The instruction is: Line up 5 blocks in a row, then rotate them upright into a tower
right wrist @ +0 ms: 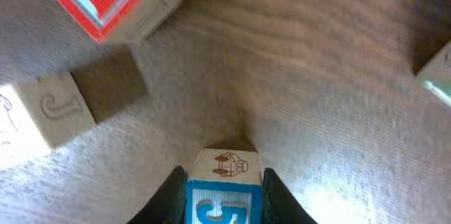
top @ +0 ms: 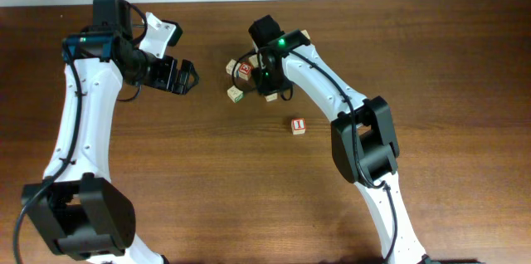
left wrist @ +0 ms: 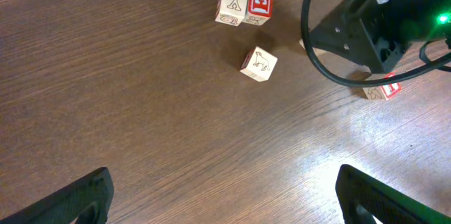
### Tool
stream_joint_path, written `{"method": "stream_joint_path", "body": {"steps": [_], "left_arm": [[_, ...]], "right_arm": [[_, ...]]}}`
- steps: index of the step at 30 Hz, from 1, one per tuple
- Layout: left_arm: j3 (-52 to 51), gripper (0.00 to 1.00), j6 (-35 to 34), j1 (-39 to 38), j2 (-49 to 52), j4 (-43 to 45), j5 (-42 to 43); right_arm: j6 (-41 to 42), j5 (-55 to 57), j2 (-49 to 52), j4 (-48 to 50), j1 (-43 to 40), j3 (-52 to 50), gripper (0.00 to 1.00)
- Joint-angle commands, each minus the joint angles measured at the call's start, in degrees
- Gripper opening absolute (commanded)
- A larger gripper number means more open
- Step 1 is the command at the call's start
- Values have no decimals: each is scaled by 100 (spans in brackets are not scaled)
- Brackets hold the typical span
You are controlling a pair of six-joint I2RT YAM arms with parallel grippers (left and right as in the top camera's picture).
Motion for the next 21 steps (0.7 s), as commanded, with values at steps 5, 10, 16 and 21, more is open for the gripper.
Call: {"method": "stream_joint_path", "body": {"steps": [5, 10, 16, 21], "left_arm": [[133, 99, 28, 2, 11, -7, 61], [133, 99, 28, 2, 11, -7, 61], [133, 99, 28, 2, 11, -4, 61], [133, 99, 28, 2, 11, -7, 61]], "right_arm": [[413, -487, 39, -662, 28, 13, 19], [409, -940, 39, -874, 28, 11, 18], [409, -1012, 39, -1268, 33, 11, 18], [409, -1012, 39, -1639, 33, 11, 18]]}}
